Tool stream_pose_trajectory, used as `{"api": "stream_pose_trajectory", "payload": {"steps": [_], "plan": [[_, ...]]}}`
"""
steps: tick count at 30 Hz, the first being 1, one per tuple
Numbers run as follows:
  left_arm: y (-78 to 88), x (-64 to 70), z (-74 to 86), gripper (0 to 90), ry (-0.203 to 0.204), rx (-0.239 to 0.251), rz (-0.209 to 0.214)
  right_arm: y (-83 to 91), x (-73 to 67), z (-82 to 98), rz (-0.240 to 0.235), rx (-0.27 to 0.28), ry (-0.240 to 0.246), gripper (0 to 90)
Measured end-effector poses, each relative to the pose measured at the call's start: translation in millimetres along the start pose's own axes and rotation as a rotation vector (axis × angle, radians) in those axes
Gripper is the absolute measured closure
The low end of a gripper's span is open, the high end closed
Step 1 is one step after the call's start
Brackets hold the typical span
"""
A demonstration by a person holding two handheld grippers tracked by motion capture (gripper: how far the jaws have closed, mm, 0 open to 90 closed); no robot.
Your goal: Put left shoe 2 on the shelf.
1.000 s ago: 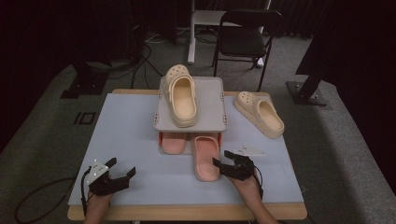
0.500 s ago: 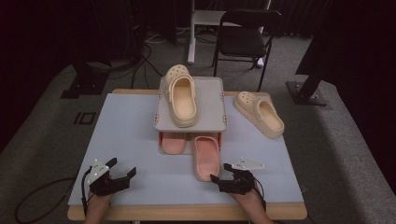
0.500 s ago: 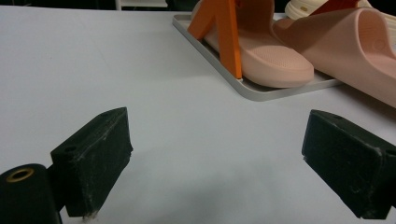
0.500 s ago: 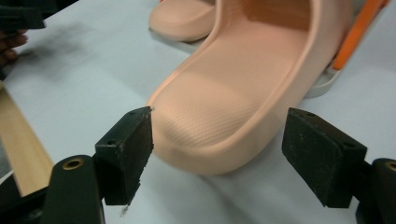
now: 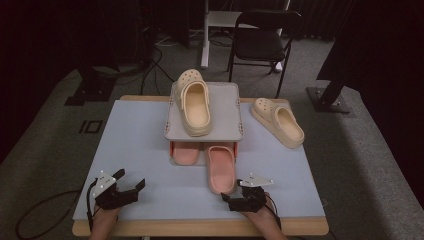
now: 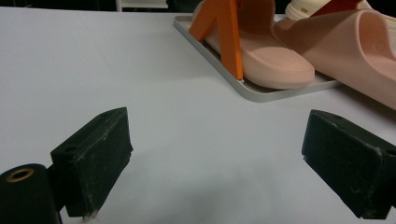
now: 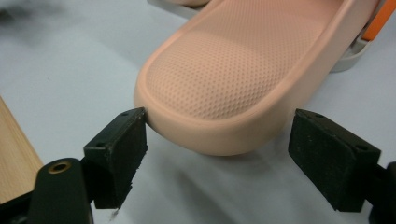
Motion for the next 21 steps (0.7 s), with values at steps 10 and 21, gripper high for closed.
{"api": "stream_pose_trajectory", "payload": {"steps": [10,21], "plan": [[-0.3,-0.2,0.1,8.2,0.000,-0.003,0.001,-9.9,12.6,-9.8,0.027,0.021,-0.008,19.2],[-0.4,-0.1,0.5,8.2,-0.003,-0.005,0.001,-24.9,23.1,-25.6,0.051,0.042,-0.003,21.5]]}}
Point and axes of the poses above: each handheld gripper's, and its own axes: y roughly backward along the jaws, z roughly out of its underside, x roughly to its right, the point moved 6 cm from there along -y, roughly forward along the jaws, and after that the axes turned 8 degrees about x, right-handed, at the moved point
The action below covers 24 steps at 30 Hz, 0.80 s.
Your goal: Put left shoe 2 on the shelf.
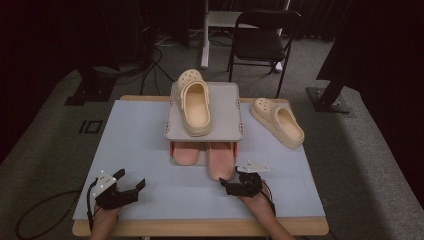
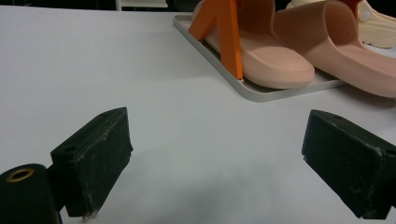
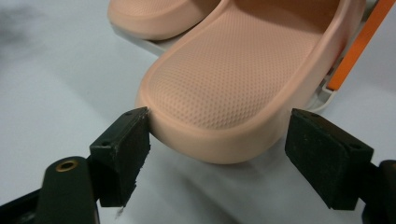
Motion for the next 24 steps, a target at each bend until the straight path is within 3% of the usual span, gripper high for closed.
{"api": "stream_pose_trajectory", "payload": {"steps": [11,19,24], "plan": [[-0.4,-0.2,0.2,8.2,0.001,0.000,0.002,-18.5,4.6,-7.3,0.027,-0.011,-0.019,21.6],[-0.4,0.1,0.2,8.2,-0.003,-0.001,0.003,-28.8,7.8,-13.5,0.048,-0.010,-0.004,21.6],[-0.3,-0.5,0.2,8.2,-0.001,0.000,0.002,-35.1,11.8,-16.6,0.054,-0.007,-0.029,21.7]]}}
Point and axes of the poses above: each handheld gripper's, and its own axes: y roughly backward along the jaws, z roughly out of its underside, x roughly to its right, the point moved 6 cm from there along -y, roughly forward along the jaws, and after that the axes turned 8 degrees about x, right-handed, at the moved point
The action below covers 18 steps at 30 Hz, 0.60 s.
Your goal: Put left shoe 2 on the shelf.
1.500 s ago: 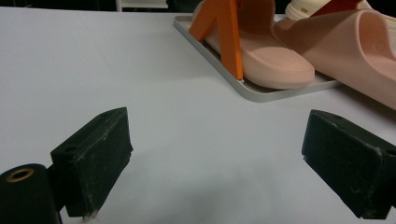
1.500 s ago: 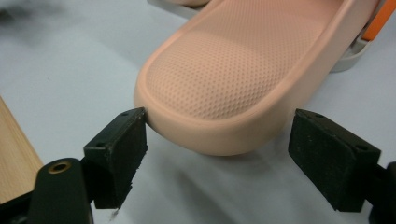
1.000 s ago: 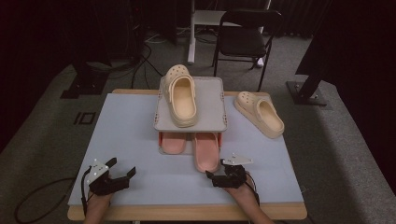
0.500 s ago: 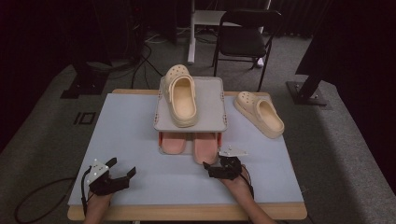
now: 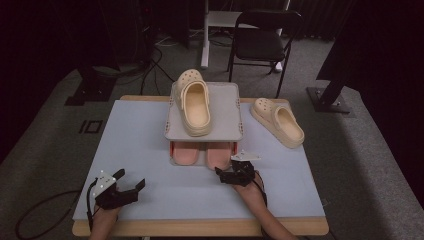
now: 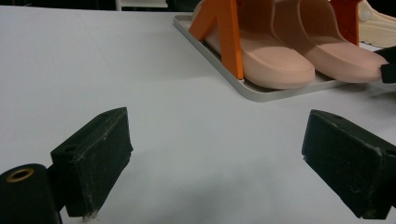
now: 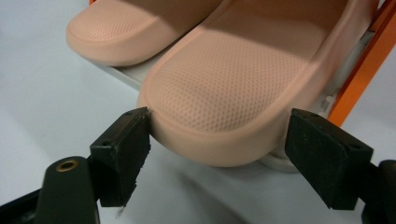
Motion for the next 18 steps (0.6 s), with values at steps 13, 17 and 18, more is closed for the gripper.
{"api": "stream_pose_trajectory", "payload": {"steps": [13,17,18], "plan": [[-0.1,-0.2,0.3,8.2,0.000,-0.002,0.000,-11.5,7.6,-4.1,0.036,0.001,-0.004,22.0],[-0.1,-0.1,0.2,8.2,0.000,-0.002,0.000,-13.5,7.5,-5.2,0.043,-0.001,0.004,22.0],[-0.1,-0.1,0.1,8.2,0.000,-0.001,0.000,-13.7,7.2,-5.3,0.042,-0.001,0.005,22.4]]}}
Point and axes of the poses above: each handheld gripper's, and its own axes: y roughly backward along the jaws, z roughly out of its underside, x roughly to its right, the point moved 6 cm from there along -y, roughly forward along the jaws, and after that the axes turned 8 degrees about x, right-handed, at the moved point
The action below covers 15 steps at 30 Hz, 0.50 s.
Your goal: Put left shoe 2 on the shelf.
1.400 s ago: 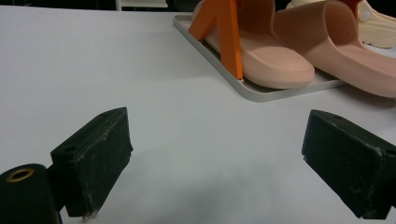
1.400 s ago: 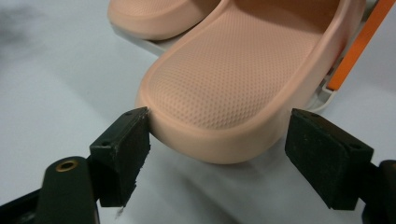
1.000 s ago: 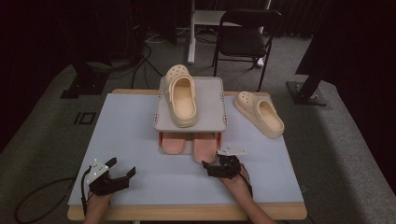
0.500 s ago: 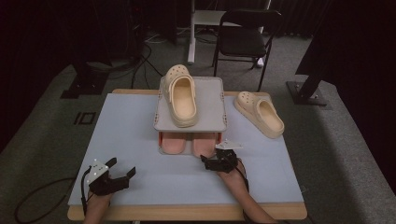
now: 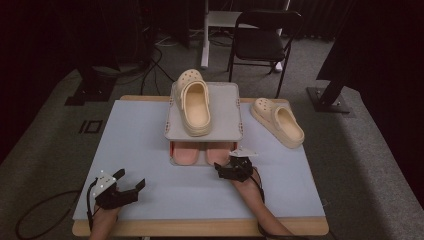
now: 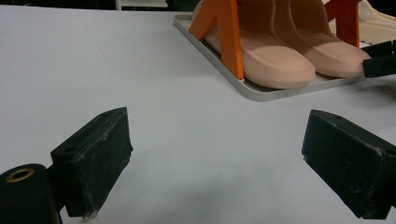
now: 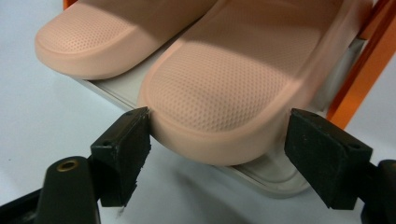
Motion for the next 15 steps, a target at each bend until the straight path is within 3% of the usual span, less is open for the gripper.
{"api": "stream_pose_trajectory", "payload": {"steps": [6,15], "plan": [[0.0,0.1,0.2,8.2,-0.001,-0.001,0.003,8.7,-1.5,-5.8,-0.057,0.043,-0.030,19.7],[0.2,0.7,-0.2,8.2,-0.001,0.001,0.003,24.4,-8.4,-5.7,-0.120,0.024,0.004,14.4]]}}
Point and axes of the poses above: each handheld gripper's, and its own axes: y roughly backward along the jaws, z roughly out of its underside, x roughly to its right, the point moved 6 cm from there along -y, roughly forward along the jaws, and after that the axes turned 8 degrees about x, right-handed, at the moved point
